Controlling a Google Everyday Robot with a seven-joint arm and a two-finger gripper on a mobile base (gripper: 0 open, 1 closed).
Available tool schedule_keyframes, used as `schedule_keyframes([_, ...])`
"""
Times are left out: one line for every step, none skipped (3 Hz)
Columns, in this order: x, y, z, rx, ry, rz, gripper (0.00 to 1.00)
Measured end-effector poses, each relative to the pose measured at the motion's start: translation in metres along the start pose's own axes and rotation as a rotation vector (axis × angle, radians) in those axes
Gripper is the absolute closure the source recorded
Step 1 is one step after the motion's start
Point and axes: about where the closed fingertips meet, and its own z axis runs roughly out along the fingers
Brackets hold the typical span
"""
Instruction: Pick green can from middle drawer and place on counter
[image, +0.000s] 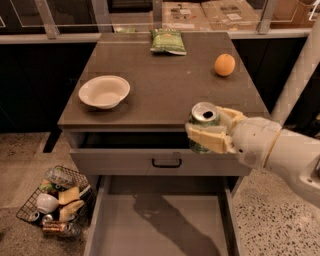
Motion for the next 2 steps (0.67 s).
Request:
schedule_keyframes([-0.032,-0.042,-0.007,-0.003,0.014,0.045,1.0])
schedule_keyframes([-0.061,-0.112,0.002,0.001,0.036,0.112,1.0])
